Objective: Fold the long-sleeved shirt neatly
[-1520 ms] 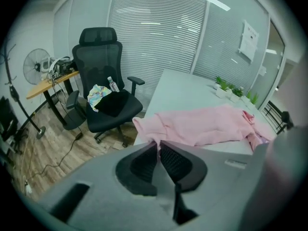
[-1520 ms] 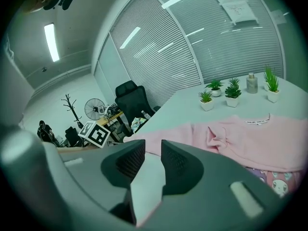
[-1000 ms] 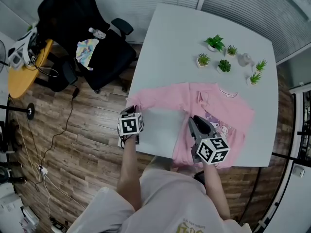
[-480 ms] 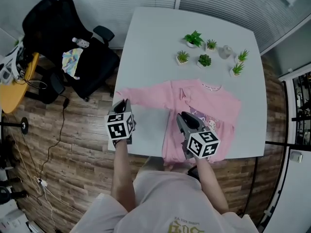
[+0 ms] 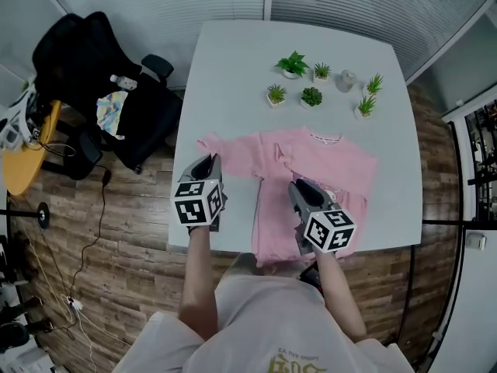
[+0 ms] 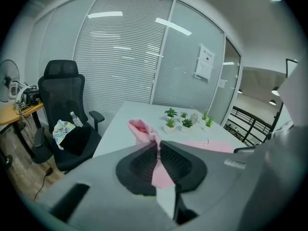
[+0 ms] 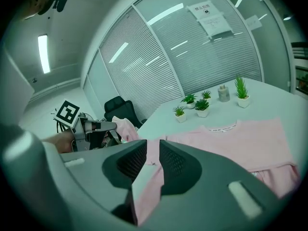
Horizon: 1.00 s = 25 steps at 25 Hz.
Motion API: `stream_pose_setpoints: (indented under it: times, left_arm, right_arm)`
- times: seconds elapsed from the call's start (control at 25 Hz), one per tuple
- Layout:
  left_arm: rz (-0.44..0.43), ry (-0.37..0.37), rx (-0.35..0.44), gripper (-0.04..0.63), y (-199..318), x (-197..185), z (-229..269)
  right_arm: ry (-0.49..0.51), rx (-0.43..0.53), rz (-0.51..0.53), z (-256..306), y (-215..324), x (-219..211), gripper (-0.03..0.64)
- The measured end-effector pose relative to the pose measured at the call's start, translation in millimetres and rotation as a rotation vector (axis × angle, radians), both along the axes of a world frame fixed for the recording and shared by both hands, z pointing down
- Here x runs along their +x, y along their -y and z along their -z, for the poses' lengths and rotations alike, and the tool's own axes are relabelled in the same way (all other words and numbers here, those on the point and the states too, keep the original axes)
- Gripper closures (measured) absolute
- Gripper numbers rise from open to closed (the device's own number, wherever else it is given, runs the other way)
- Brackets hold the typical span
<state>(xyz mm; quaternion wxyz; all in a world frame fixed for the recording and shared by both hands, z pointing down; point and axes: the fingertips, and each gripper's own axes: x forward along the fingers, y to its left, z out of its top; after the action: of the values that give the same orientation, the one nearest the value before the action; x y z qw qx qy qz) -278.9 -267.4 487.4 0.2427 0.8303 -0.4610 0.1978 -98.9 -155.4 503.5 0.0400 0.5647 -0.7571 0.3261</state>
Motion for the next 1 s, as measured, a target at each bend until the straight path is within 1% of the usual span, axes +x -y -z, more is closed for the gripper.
stream_pose_setpoints:
  times: [0.24, 0.44, 0.64, 1.0]
  left_arm:
    - [-0.059, -0.011, 0.020, 0.568, -8.7, 35.4, 15.5]
    - [-0.121, -0.025, 0.033, 0.568, -15.6, 68.6, 26.5]
    - [-0.181, -0.031, 0.050, 0.568, -23.5, 101.9, 37.5]
    - [-0.267, -0.039, 0.055, 0.568, -38.9, 155.5, 45.9]
  right_arm:
    - [0.013, 0.014, -0.049, 6.1, -10.8, 27.0, 0.523]
    - [0.045, 0.025, -0.093, 12.0, -19.5, 47.4, 0.523]
    - [0.048, 0.033, -0.132, 14.4, -29.7, 69.3, 0.523]
    - [0.049, 0.039, -0.191, 18.1, -46.1, 106.2, 0.523]
